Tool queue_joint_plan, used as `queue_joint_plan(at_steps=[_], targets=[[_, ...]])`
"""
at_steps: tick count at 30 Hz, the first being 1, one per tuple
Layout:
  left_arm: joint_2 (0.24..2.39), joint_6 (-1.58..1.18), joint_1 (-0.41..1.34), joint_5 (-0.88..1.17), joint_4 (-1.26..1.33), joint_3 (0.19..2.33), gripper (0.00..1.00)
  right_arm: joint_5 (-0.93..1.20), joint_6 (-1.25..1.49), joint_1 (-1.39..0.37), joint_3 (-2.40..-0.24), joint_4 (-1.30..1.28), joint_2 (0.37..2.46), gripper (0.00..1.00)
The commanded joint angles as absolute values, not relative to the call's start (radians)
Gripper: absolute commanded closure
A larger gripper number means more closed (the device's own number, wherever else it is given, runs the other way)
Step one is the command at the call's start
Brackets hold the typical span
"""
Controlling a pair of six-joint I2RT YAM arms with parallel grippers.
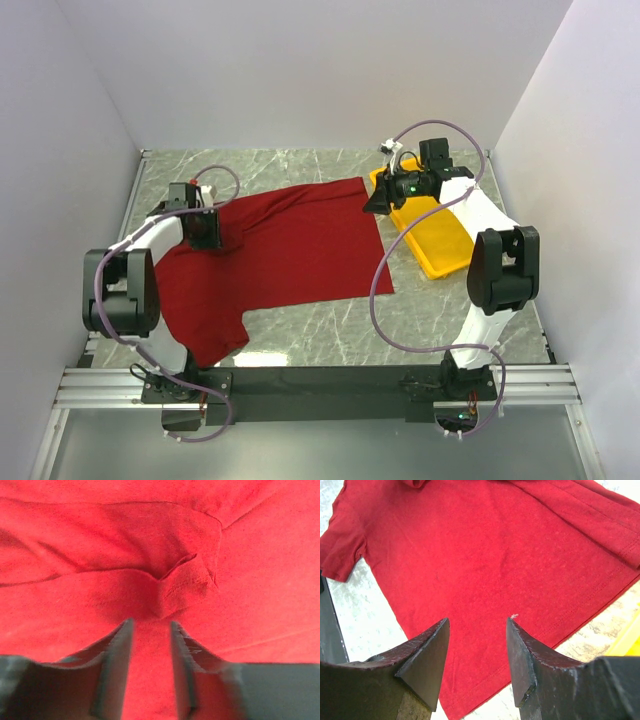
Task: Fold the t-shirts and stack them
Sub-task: Fold the tshirt
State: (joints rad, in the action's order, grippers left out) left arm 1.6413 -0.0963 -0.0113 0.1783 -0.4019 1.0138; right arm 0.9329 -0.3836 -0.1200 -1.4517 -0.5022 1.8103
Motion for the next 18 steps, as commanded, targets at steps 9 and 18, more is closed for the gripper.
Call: queue_joint_plan(at_steps=[9,18], targets=[[1.672,-0.225,-0.008,0.112,-0.365,1.163,0.53,0.956,-0.387,-0.121,-1.465,-0.499,1.802,0.43],[1.779,-0.281,0.025,0.092,-0.400,1.215,0.55,0.953,-0.385,-0.121,-1.448,-0.492,1.796,0.43]])
